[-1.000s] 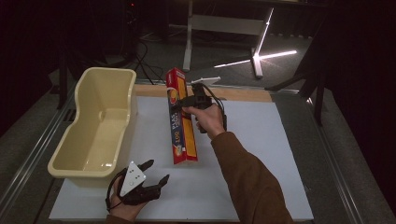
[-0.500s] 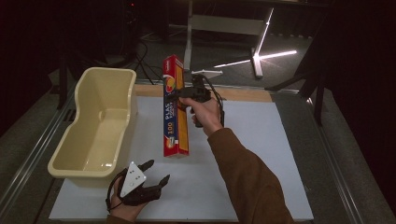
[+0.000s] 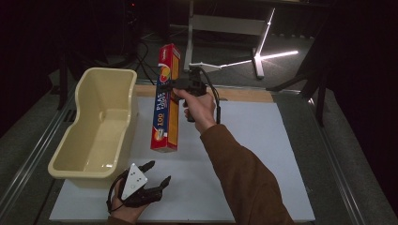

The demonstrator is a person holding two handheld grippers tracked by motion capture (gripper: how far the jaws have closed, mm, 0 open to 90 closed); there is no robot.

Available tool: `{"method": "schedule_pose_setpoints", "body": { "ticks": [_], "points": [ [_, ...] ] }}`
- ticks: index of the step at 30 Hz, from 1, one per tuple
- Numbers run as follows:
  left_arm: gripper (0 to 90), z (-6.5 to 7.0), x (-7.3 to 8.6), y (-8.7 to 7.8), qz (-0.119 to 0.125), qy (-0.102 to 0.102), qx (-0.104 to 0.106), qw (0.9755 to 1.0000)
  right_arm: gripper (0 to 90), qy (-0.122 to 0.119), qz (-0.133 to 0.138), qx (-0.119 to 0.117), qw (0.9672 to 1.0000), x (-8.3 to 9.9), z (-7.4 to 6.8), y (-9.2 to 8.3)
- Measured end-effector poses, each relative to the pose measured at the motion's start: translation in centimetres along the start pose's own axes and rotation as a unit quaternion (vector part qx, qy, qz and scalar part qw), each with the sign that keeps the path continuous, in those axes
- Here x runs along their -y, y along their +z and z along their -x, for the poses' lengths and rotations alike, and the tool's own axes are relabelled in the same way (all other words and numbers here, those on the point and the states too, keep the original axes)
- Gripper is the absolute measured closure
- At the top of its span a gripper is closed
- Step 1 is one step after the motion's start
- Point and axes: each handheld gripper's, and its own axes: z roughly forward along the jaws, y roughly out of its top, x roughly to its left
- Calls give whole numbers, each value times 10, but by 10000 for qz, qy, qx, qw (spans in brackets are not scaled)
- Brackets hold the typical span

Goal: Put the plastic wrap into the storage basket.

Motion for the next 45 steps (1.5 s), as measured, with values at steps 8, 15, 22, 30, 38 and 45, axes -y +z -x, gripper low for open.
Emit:
{"method": "schedule_pose_setpoints", "body": {
  "ticks": [8,15,22,30,38,45],
  "points": [
    [286,3,0,-2,-26,17,65,10000,399,138,183,-289,9993,1,-16,3],
    [286,5,1,-4,-27,41,81,10000,399,155,180,-268,9994,3,-26,15],
    [286,4,2,-6,-18,-2,70,10000,399,166,126,-436,9988,7,-44,30],
    [286,5,2,-7,20,-9,62,10000,399,103,61,-601,9981,17,-60,53],
    [286,7,1,-9,76,28,44,10000,397,-59,-46,-554,9984,26,-69,78],
    [286,7,1,-10,97,34,60,9999,398,166,25,-595,9981,28,-64,89]
  ]
}}
